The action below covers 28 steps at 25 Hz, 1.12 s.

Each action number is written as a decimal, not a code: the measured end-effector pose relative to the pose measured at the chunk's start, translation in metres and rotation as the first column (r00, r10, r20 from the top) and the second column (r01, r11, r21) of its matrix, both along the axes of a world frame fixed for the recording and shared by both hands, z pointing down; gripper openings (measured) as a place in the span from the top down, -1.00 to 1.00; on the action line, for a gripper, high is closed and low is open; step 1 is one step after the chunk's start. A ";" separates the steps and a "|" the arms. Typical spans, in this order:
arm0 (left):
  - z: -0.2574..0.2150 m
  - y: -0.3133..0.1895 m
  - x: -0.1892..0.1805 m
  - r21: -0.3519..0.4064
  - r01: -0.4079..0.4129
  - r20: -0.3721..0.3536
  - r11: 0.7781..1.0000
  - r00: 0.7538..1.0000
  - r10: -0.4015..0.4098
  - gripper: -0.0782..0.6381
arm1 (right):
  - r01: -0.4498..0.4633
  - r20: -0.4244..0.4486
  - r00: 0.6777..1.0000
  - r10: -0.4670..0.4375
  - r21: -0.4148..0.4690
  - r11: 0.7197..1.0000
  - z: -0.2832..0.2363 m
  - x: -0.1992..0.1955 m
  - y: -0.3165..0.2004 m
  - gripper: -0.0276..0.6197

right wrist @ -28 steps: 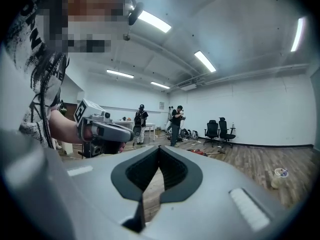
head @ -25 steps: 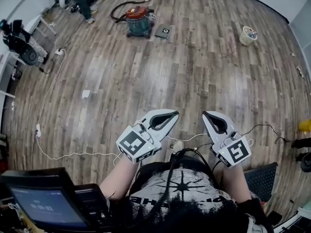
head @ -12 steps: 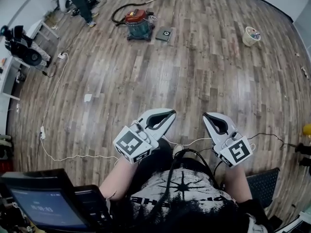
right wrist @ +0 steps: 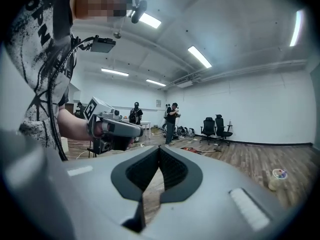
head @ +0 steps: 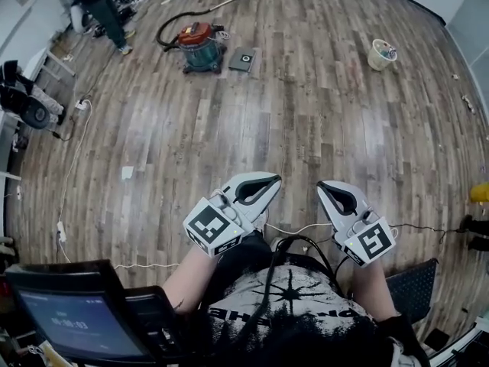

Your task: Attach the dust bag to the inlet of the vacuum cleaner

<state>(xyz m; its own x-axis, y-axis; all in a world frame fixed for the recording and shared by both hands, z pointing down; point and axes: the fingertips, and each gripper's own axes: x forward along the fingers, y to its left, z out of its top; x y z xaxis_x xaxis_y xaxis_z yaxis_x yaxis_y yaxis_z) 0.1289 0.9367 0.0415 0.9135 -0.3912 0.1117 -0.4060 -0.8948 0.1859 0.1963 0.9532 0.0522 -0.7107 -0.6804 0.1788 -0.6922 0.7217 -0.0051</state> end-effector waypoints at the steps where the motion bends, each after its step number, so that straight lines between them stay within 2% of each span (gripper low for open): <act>1: -0.002 -0.010 0.001 0.009 -0.013 0.001 1.000 1.000 0.013 0.79 | -0.009 -0.003 1.000 0.009 0.002 1.000 -0.001 0.000 -0.010 0.90; 5: -0.009 -0.055 -0.005 0.037 -0.031 -0.004 0.999 0.999 0.032 0.79 | -0.022 -0.014 1.000 0.023 0.015 1.000 -0.004 -0.009 -0.055 0.90; 14: -0.003 -0.129 -0.035 0.038 -0.054 0.000 0.998 0.999 0.054 0.79 | -0.034 -0.004 0.999 0.034 0.051 0.998 -0.006 -0.040 -0.133 0.90; 21: -0.002 -0.153 -0.050 0.043 -0.066 -0.003 0.997 0.998 0.066 0.79 | -0.016 -0.016 1.000 0.017 0.054 0.998 -0.004 -0.064 -0.157 0.90; 28: 0.009 -0.175 -0.044 0.015 -0.056 -0.018 0.998 0.998 0.056 0.79 | -0.010 -0.031 0.999 0.011 0.024 1.000 0.003 -0.054 -0.180 0.90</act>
<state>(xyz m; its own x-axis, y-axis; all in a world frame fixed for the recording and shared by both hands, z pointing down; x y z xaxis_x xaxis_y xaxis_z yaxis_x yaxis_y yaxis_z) 0.0845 0.7613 0.0504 0.9359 -0.3408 0.0894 -0.3517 -0.9187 0.1796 0.1421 0.7734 0.0555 -0.6980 -0.6919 0.1847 -0.6990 0.7143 0.0339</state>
